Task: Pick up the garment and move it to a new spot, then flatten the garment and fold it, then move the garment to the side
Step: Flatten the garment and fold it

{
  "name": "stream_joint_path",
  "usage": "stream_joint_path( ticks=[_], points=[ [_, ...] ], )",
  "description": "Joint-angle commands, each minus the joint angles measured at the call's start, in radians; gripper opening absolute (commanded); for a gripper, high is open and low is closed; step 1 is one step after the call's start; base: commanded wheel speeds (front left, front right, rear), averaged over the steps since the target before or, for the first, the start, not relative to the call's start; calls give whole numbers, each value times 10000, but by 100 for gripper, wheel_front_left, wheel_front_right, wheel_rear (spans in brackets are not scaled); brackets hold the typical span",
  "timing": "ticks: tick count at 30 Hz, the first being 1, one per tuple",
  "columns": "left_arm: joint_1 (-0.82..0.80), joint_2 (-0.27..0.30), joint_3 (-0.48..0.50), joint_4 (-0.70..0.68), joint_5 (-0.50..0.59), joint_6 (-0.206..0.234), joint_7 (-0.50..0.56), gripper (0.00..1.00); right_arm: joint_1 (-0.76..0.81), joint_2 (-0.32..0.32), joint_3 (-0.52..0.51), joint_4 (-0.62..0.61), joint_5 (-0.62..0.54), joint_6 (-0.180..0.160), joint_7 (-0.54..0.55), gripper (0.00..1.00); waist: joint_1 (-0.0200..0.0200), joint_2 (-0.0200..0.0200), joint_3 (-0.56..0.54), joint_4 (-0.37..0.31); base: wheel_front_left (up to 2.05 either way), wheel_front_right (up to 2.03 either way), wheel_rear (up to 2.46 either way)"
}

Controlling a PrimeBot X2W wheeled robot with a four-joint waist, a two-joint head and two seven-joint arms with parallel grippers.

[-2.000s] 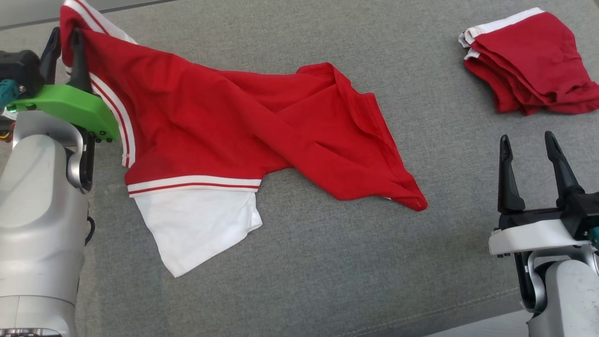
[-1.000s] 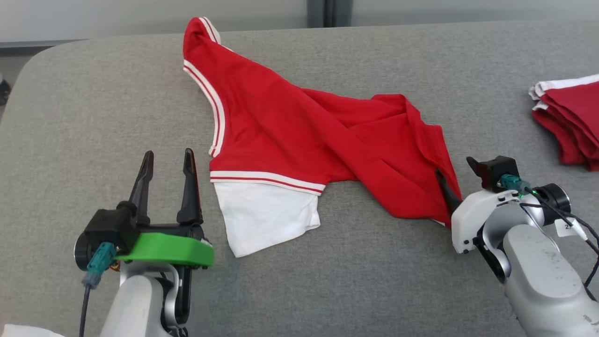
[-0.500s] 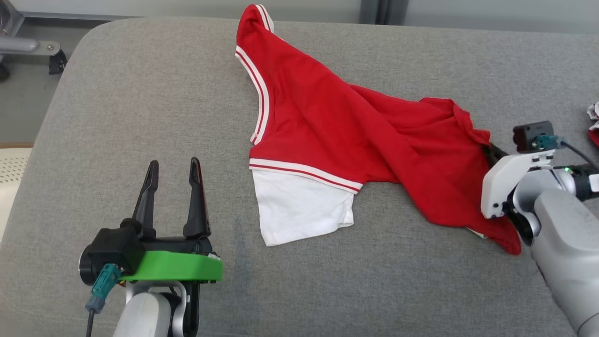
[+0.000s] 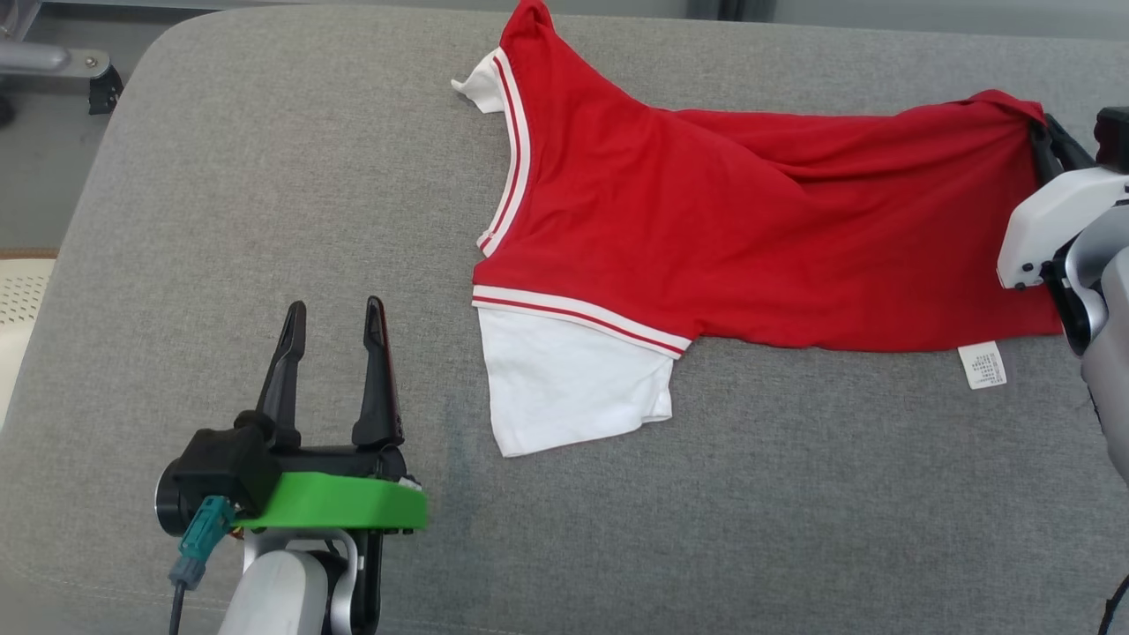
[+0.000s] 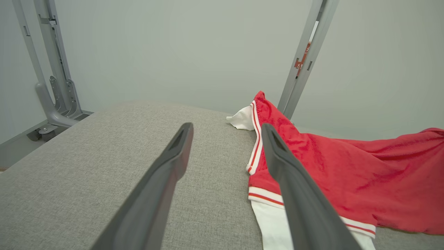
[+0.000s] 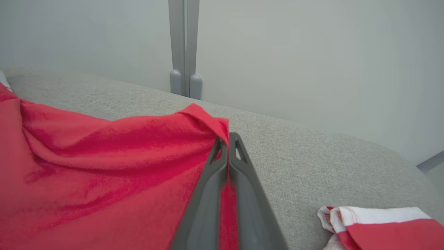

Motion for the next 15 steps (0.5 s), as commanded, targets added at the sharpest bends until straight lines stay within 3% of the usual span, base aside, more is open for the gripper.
stream_joint_path(
  ticks=[1, 4, 5, 6, 7, 15],
  points=[
    [-129, -6, -35, 23, -11, 49, -2, 100, -182, 113, -139, 185, -153, -20, -147, 0, 0, 0, 43, -21, 0, 0, 0],
    [-188, -6, -94, 103, 8, 30, -2, 100, -390, 286, -363, 573, -463, -20, -302, 0, 0, 0, 57, -47, 0, 0, 0],
    [-215, -6, -119, 137, 13, 22, -2, 100, -479, 301, -514, 697, -555, -20, -383, 19, 0, 0, 57, -53, 0, 0, 0],
    [-232, -6, -140, 161, 13, 27, -2, 100, -511, 347, -607, 779, -653, -20, -424, 68, 0, 0, 52, -60, 0, 0, 0],
    [-237, -5, -152, 179, 12, 41, -1, 100, -523, 392, -738, 889, -789, -20, -494, 100, 0, 0, 37, -78, 0, 0, 0],
    [-193, -3, -153, 227, 84, -20, -2, 100, -354, 660, -1637, 633, -1480, -20, -776, 100, 0, 0, -293, -557, 0, 0, 0]
  ],
)
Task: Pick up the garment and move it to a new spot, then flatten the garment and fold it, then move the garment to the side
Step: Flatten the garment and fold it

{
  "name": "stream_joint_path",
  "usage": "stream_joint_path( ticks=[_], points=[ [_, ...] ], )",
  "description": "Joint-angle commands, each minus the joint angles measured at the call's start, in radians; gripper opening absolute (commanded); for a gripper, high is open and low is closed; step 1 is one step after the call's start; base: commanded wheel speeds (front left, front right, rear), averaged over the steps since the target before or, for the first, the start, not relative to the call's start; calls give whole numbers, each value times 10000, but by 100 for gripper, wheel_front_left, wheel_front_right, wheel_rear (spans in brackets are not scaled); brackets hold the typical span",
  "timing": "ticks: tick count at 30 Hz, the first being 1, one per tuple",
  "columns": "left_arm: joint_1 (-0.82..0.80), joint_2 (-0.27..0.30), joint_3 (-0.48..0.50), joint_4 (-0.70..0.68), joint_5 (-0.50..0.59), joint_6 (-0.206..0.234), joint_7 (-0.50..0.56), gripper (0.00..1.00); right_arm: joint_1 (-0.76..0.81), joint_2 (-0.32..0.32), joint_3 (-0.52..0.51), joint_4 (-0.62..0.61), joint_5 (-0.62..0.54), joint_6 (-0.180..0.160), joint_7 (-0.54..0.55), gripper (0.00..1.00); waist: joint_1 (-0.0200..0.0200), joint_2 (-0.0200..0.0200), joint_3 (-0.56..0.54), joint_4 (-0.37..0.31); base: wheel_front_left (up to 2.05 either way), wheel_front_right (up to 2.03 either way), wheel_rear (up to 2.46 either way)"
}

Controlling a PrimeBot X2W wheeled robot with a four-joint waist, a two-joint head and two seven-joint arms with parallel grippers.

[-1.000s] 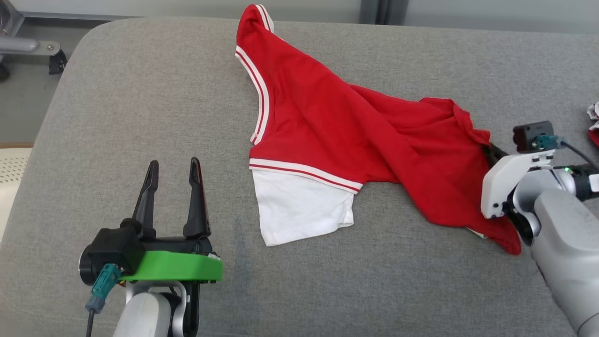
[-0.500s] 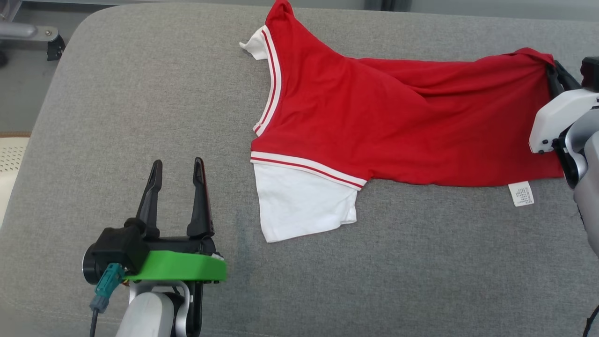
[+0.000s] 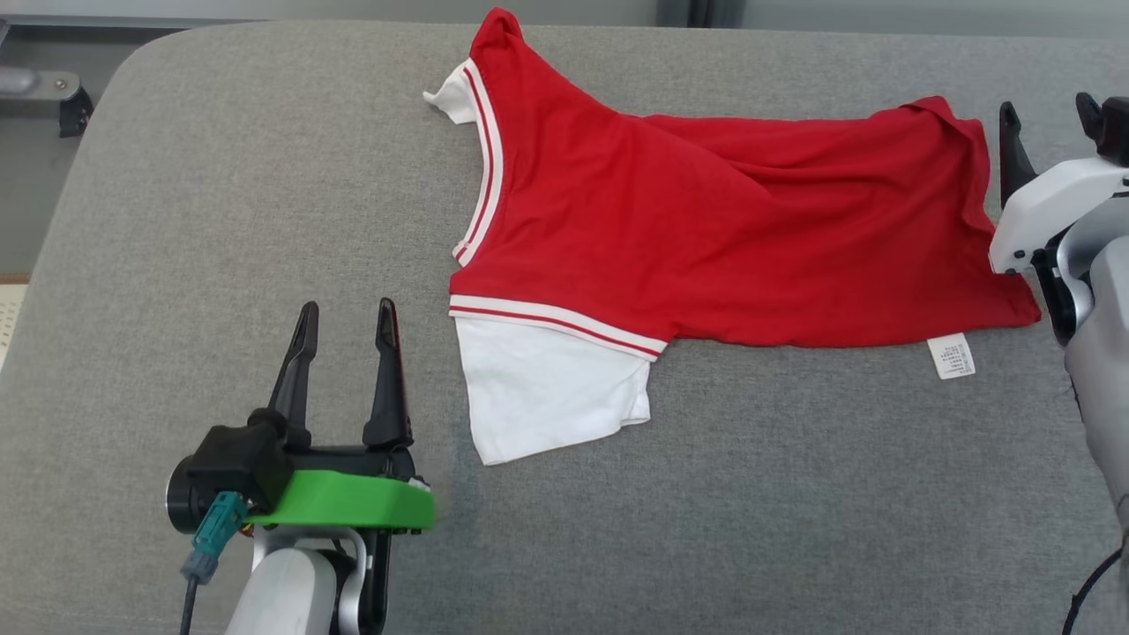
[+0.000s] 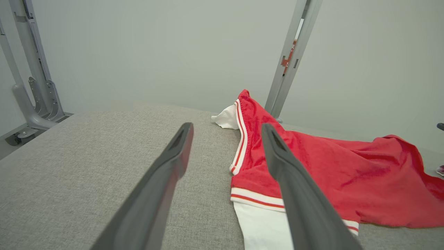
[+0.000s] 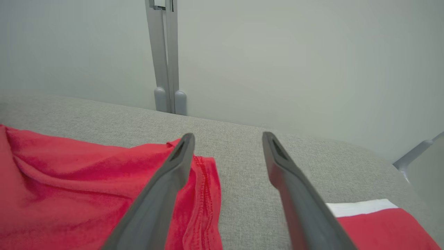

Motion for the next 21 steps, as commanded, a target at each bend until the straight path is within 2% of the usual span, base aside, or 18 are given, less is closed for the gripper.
stream_joint_path(
  ticks=[1, 6, 13, 21],
  points=[
    [-64, 6, 23, 84, 54, -57, -2, 100, 206, 141, -125, -373, -68, -20, -78, 100, 0, 0, -241, -282, 0, 0, 0],
    [101, 7, 8, 361, -25, -137, -1, 100, 1362, 633, -505, -2206, 224, -20, -61, 100, 0, 0, -661, -807, 0, 0, 0],
    [442, 13, 93, 1032, -89, -118, -1, 100, 3698, 1229, -520, -4789, 850, -19, -63, 100, 0, 0, -1267, -1442, 0, 0, 0],
    [1025, 15, 534, 1487, -247, -141, -2, 100, 5869, 1847, -152, -6832, 1190, -19, -64, 100, 0, 0, -1762, -1777, 0, 0, 0]
  ],
)
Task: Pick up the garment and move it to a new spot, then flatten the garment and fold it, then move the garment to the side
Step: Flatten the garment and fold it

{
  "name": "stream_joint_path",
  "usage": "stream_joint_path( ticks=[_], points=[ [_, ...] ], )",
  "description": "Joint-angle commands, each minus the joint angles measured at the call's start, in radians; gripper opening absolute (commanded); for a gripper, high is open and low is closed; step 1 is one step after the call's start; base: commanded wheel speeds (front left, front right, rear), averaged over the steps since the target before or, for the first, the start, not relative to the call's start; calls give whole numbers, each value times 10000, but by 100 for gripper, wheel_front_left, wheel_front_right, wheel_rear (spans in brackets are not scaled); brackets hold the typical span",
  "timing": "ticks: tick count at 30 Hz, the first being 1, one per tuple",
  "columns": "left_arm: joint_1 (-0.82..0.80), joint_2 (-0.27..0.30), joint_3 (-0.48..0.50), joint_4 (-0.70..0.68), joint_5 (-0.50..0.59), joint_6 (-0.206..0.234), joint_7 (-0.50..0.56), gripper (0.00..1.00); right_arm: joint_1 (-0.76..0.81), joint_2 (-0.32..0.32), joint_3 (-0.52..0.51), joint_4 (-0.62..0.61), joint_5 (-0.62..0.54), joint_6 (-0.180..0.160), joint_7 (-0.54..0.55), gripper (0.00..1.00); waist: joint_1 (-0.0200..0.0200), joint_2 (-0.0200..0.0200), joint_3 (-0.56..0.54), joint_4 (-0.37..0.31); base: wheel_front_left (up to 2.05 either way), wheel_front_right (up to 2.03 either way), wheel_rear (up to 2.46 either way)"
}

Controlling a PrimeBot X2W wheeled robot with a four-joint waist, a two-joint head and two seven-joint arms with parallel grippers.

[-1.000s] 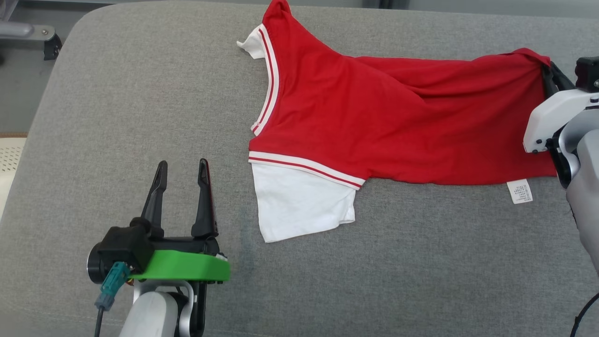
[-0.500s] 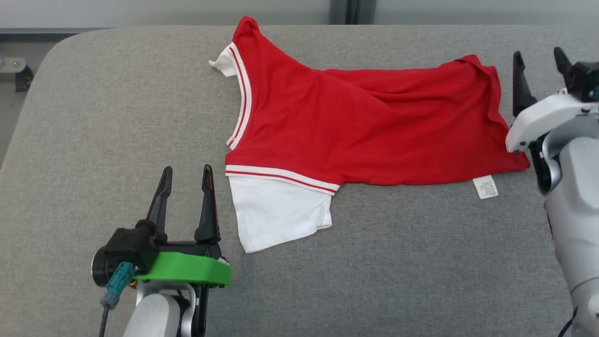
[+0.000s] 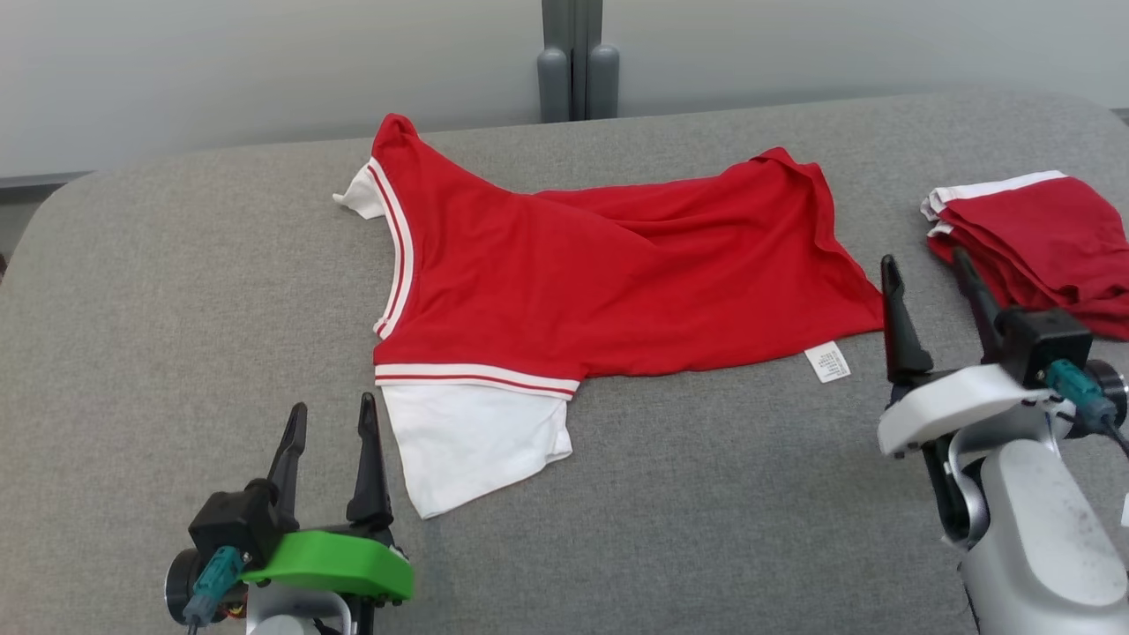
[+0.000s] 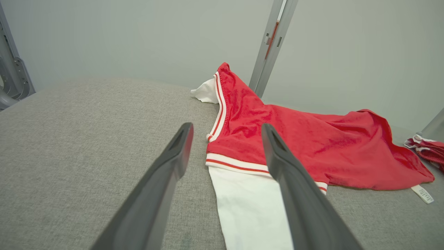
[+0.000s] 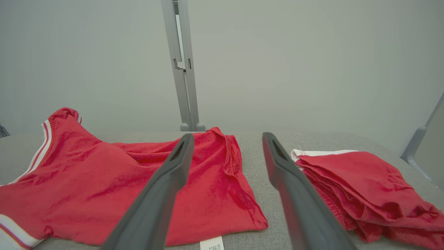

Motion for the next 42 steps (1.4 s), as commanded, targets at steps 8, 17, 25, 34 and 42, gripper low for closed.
stream_joint_path(
  ticks=[8, 17, 25, 34, 42],
  points=[
    [982, 28, -24, -246, -187, 129, 1, 100, 1764, 555, 542, -1180, 218, -17, -23, 100, 0, 0, -699, -191, 0, 0, 0],
    [1539, 28, -264, -694, -295, 508, 0, 100, 2468, 873, 537, -1603, 155, -17, -23, 100, 0, 0, -887, -96, 0, 0, 0],
    [1627, 28, -308, -675, -151, 533, 1, 100, 2602, 944, 548, -1535, 69, -17, -23, 100, 0, 0, -985, -23, 0, 0, 0],
    [1687, 28, -303, -633, -57, 447, 1, 100, 2708, 962, 695, -1450, 135, -17, -24, 100, 0, 0, -1004, -37, 0, 0, 0],
    [1274, 27, -764, 292, -123, 458, 388, 100, 2716, 962, 696, -1390, 157, -17, 69, 100, 0, 0, -856, -167, 0, 0, 0]
  ],
)
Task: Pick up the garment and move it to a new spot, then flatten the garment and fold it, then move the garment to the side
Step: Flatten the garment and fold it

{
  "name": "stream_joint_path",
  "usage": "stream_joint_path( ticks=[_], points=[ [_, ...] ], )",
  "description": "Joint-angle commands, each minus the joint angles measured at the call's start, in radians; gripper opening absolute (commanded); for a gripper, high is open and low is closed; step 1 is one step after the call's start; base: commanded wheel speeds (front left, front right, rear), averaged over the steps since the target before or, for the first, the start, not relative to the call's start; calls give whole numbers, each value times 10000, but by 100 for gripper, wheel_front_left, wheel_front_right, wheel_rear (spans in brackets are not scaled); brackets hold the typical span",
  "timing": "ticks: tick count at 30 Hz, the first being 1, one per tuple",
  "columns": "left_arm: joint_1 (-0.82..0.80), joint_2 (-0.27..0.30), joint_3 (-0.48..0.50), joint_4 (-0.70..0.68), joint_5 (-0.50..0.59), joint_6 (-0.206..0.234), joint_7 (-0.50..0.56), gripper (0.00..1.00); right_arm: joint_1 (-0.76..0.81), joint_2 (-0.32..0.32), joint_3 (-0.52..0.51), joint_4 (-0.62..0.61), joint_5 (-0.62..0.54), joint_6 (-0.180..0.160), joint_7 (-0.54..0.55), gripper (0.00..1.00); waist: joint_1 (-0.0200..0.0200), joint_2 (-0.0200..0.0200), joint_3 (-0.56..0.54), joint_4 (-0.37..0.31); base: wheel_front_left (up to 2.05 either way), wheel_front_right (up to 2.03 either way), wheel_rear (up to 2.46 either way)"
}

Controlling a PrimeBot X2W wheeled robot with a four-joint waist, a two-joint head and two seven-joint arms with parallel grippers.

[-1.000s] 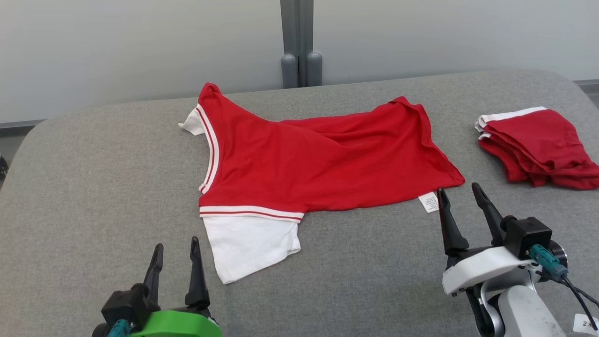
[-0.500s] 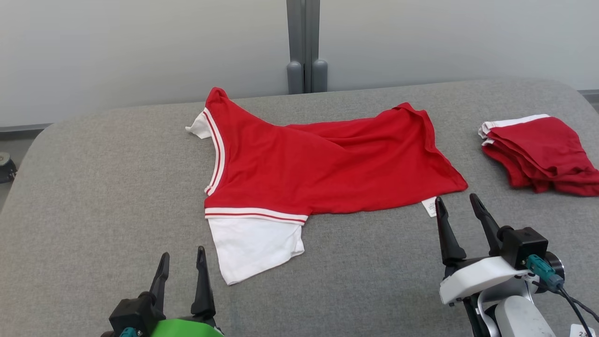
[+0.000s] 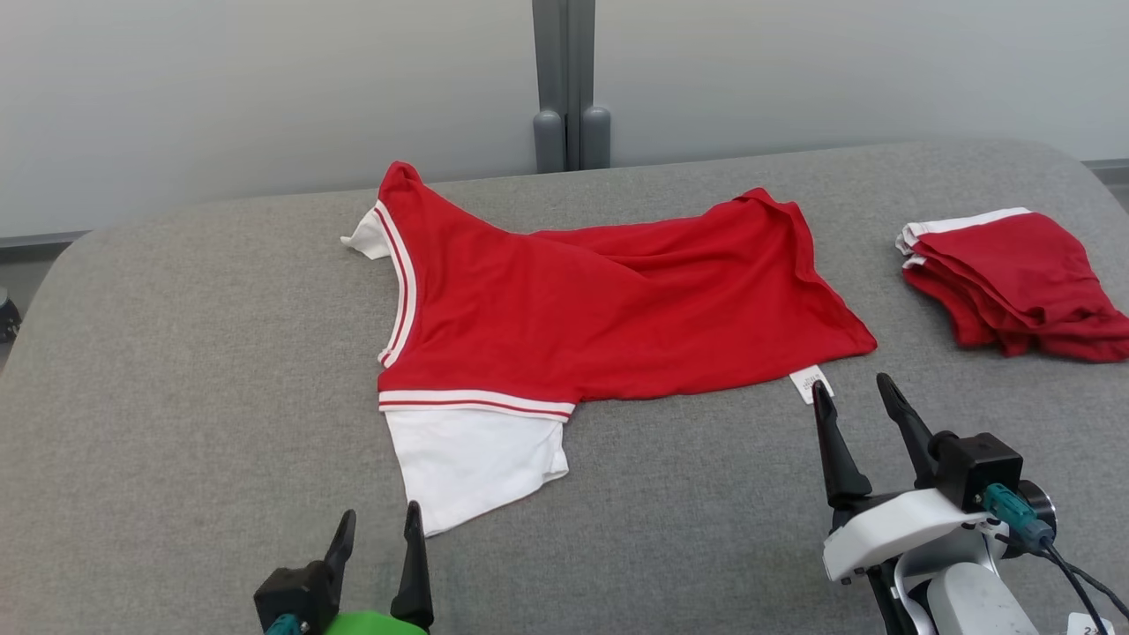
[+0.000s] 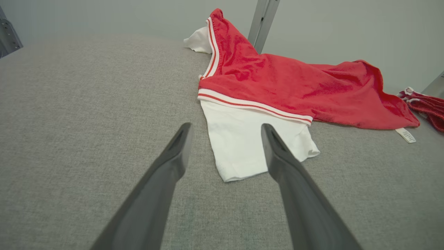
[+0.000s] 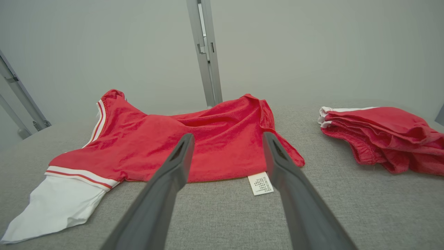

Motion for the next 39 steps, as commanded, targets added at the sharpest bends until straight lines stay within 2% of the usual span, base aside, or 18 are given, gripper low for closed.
stream_joint_path(
  ticks=[1, 10, 19, 20, 21, 22, 26, 33, 39],
  points=[
    [-333, 27, -82, 255, -48, 68, 261, 100, 100, -4, 1, 15, 31, -17, 15, 100, 1, 0, 100, -75, 0, 0, 0],
    [-1455, 31, -364, 1933, -626, 421, 1700, 100, -215, -4, 83, 91, 109, -17, 22, 100, 1, 0, 670, -609, 0, 0, 0],
    [-1991, 31, -273, 2746, -943, 648, 1710, 100, -349, -4, -151, 173, 21, -17, -29, 100, 1, 0, 1105, -972, 0, 0, 0],
    [-2031, 31, -286, 2853, -981, 629, 1763, 67, -366, -4, -172, 168, 18, -17, -36, 100, 1, 0, 1135, -978, 0, 0, 0],
    [-2045, 31, -312, 2920, -997, 611, 1820, 47, -374, -5, -215, 176, 0, -17, -35, 100, 1, 0, 1165, -976, 0, 0, 0],
    [-2071, 31, -332, 2955, -1023, 587, 1842, 35, -407, -5, -277, 215, -29, -17, -37, 100, 1, 0, 1200, -965, 0, 0, 0],
    [-2200, 21, -476, 2973, -1121, 537, 1757, 0, -649, -7, -782, 455, -232, -17, 127, 100, 1, 0, 1359, -793, 0, 0, 0],
    [-2496, 43, -598, 2394, -1122, 491, 1246, 0, -1947, -5, -1794, 1392, -959, -17, 1073, 100, 1, 0, 1787, -199, 0, 0, 0],
    [-2593, 66, -733, 1529, -989, 464, 967, 0, -3474, -282, -2743, 2913, -1863, -17, 1997, 100, 1, 0, 2262, 476, 0, 0, 0]
  ],
)
